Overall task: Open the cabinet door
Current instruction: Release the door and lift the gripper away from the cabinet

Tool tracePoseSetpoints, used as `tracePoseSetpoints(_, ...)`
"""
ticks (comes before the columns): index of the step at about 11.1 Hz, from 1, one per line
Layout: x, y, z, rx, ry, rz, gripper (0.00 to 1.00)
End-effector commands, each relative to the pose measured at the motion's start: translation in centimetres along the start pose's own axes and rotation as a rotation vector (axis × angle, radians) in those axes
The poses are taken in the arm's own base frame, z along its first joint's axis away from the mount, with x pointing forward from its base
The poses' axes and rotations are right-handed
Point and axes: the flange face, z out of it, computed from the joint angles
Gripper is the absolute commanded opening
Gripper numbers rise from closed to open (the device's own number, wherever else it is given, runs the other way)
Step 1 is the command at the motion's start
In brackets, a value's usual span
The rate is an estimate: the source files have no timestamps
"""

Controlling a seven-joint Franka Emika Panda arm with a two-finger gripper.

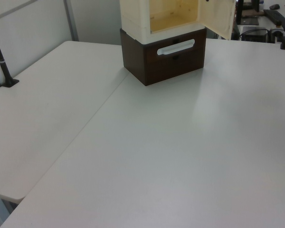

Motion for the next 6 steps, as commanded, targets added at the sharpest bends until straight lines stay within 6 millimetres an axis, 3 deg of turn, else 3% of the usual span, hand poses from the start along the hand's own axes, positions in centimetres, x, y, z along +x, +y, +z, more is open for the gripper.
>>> tracePoseSetpoints(1,-1.8,-0.8,-3.6,0.032,-0.110,-0.089,1.00)
tracePoseSetpoints(3,-3.5,-1.5,-4.7,0.029,-0.185,-0.163,1.00)
tracePoseSetpoints(6,-5.5,-2.7,-4.4,0.020,-0.244,-0.343,1.00)
